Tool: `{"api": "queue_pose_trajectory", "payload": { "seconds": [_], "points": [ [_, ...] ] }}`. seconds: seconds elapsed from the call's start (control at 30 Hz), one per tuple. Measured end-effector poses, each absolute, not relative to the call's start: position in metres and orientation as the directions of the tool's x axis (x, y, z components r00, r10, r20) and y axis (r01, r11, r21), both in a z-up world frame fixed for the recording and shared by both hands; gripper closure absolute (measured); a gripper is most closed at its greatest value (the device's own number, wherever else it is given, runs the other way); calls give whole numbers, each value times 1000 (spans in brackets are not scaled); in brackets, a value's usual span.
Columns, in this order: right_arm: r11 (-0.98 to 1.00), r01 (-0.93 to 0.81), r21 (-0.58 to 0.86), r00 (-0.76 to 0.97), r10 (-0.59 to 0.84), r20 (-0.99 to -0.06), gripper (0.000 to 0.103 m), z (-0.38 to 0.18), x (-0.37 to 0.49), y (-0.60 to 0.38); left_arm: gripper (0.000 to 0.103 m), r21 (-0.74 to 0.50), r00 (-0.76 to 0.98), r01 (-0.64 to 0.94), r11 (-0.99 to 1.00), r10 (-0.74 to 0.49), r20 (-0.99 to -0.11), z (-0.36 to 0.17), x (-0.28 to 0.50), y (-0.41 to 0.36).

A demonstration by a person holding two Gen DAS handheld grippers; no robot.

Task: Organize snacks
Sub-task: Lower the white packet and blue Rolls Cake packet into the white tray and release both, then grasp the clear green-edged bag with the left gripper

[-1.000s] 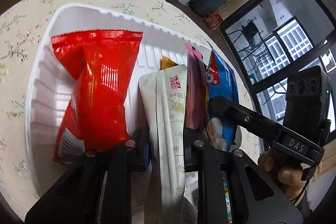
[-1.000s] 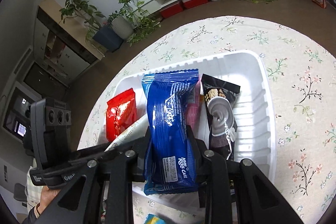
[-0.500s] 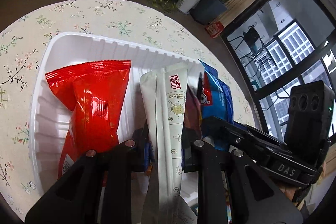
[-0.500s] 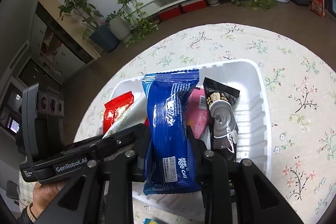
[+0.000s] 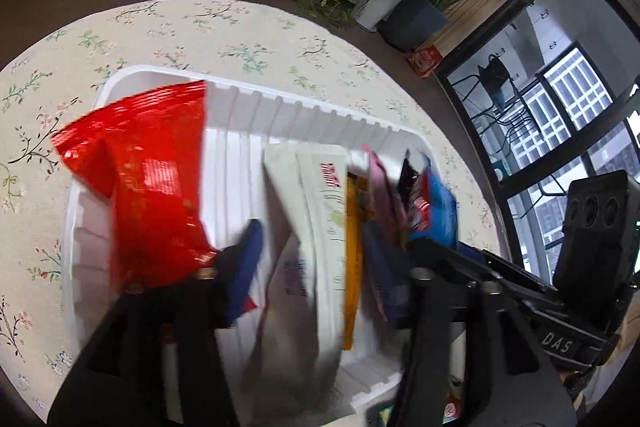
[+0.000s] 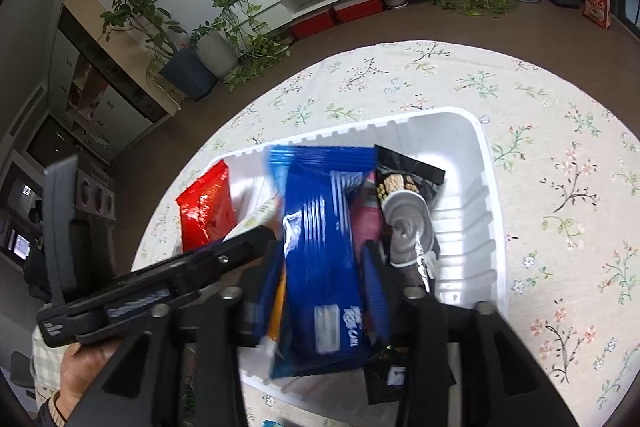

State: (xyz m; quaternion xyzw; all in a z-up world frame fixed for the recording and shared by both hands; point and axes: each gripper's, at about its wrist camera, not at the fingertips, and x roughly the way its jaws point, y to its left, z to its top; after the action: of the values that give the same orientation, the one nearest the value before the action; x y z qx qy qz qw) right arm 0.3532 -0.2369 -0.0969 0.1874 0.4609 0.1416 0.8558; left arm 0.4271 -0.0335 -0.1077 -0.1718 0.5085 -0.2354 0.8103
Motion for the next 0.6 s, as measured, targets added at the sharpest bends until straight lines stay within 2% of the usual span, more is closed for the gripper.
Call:
{"api": "queue_pose_trajectory", "payload": {
  "seconds": [0.1, 0.27, 0.4, 0.5, 0.6],
  "points": [
    [895, -64, 442, 537, 404, -741, 56, -96, 352, -240, 40, -490, 373, 220, 844, -537, -757, -103, 425, -41],
    [891, -66, 449, 558, 406, -724, 54, -85, 346, -245, 29, -491, 383, 222, 842, -538, -750, -93, 421, -43],
    [890, -87, 447, 581, 409, -703, 45, -69, 333, -248, 15, -483, 408, 226, 846, -532, -742, -82, 417, -39],
    [889, -97, 448, 605, 410, -683, 41, -55, 320, -252, 11, -485, 436, 232, 843, -536, -723, -67, 412, -36],
    [885, -111, 452, 628, 415, -658, 37, -40, 299, -257, 3, -497, 463, 248, 832, -552, -694, -48, 400, -24]
  ]
}}
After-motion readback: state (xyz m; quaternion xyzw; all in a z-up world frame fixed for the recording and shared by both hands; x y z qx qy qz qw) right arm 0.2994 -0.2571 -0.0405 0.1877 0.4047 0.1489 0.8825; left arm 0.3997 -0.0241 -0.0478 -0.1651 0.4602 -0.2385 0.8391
